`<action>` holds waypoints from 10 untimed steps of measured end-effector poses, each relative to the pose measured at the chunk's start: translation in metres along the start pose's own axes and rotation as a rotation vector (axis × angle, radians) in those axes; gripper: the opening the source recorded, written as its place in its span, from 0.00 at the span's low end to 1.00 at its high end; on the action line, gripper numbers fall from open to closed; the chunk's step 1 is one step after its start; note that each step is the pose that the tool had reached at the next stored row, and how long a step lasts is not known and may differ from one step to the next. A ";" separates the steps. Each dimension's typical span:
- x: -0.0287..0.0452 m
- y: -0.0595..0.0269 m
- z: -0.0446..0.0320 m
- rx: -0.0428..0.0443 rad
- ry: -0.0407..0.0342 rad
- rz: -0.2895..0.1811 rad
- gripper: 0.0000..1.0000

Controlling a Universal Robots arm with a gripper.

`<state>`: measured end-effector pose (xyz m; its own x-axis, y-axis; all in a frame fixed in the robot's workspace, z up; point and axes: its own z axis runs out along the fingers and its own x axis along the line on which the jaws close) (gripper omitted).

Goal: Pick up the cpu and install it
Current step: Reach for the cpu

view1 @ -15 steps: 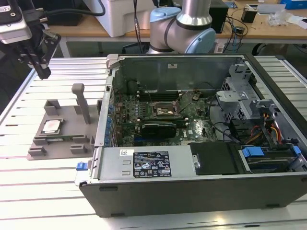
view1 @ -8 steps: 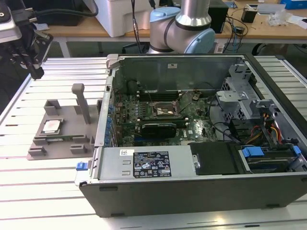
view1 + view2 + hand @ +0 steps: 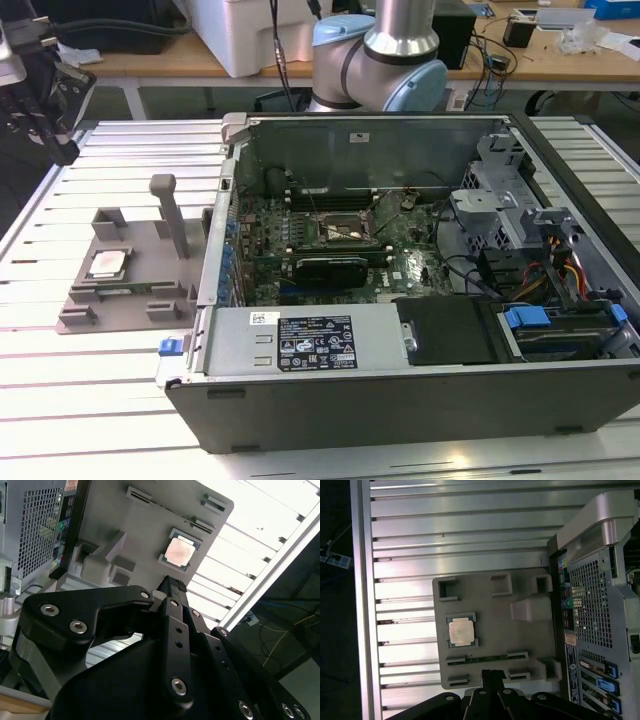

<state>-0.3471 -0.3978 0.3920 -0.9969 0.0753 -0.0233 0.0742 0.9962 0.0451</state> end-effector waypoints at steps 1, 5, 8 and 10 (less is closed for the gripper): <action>0.0023 -0.0002 0.0000 0.0000 -0.0001 0.000 0.11; 0.0094 -0.0006 0.0000 0.0000 0.0000 0.000 0.11; 0.0176 -0.0012 0.0002 0.0000 -0.0001 0.000 0.11; 0.0226 -0.0012 0.0004 -0.0001 -0.0001 0.000 0.11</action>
<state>-0.3698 -0.3973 0.3911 -0.9969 0.0752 -0.0233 0.0741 0.9962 0.0451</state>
